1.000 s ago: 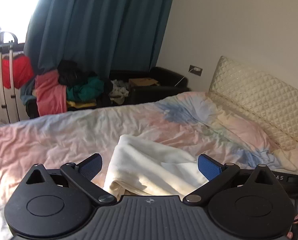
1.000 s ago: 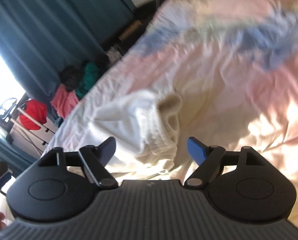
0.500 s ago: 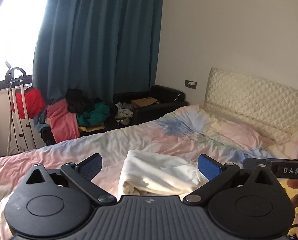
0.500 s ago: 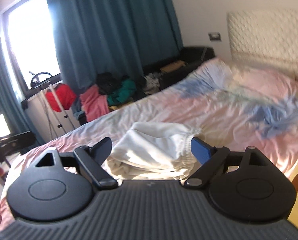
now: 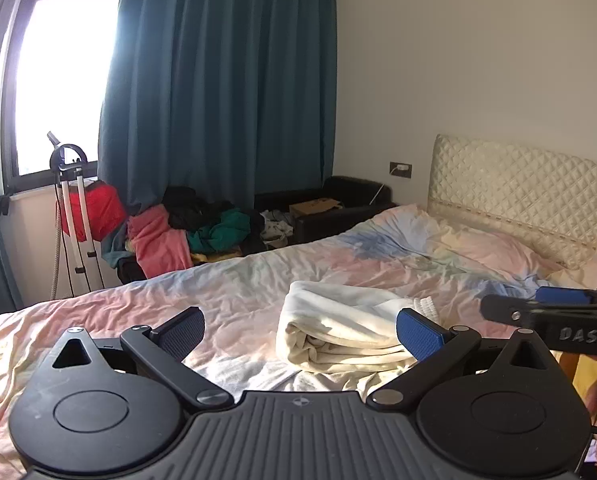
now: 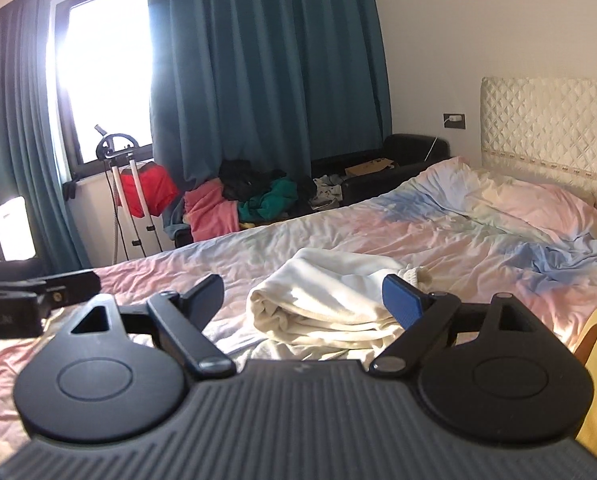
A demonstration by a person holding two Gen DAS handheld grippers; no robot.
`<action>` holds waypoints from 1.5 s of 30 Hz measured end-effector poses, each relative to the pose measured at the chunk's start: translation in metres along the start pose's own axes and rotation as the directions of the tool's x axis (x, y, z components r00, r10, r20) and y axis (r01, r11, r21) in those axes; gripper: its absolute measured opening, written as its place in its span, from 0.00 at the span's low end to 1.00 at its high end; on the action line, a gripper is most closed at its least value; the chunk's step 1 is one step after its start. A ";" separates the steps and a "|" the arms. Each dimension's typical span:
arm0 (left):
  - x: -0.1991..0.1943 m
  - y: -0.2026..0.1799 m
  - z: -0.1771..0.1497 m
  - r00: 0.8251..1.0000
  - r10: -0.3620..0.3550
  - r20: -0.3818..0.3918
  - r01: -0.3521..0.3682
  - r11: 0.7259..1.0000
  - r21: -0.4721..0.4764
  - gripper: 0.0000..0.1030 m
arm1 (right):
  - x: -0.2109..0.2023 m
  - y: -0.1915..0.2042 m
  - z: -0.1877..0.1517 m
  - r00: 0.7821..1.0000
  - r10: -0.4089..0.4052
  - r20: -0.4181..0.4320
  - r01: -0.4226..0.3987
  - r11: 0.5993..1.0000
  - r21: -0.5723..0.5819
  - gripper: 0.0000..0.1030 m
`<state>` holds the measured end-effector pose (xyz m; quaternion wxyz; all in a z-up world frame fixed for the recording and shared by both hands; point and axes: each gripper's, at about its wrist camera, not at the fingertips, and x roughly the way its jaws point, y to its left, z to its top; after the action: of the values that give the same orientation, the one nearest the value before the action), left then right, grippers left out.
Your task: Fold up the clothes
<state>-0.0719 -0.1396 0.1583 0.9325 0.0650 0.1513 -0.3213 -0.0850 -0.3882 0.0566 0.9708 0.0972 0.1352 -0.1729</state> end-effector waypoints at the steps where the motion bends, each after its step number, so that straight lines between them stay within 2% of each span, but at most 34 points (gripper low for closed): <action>1: -0.003 0.003 -0.004 1.000 0.001 0.003 -0.001 1.000 -0.001 1.00 | -0.001 0.004 -0.005 1.000 -0.006 0.004 0.006 1.000 -0.006 0.85; 9: -0.012 0.021 -0.024 0.999 -0.001 0.032 0.002 0.998 -0.058 1.00 | 0.003 0.030 -0.034 0.999 -0.031 0.014 0.031 0.998 -0.050 0.85; 23: 0.022 0.042 -0.056 1.000 0.018 -0.024 -0.020 0.996 -0.090 1.00 | 0.034 0.039 -0.068 0.996 -0.093 0.011 0.094 0.994 -0.062 0.85; 35: 0.038 0.035 -0.067 0.999 0.022 -0.044 -0.025 0.997 -0.076 1.00 | 0.043 0.026 -0.079 0.992 -0.122 0.017 0.122 0.992 0.009 0.85; 45: 0.038 0.028 -0.068 0.999 0.029 -0.046 -0.032 0.998 -0.058 1.00 | 0.044 0.028 -0.079 0.993 -0.119 0.016 0.119 0.993 -0.013 0.85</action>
<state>-0.0423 -0.1250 0.0820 0.9352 0.0472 0.1804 -0.3009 -0.0528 -0.3573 -0.0273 0.9604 0.0808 0.1344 -0.2304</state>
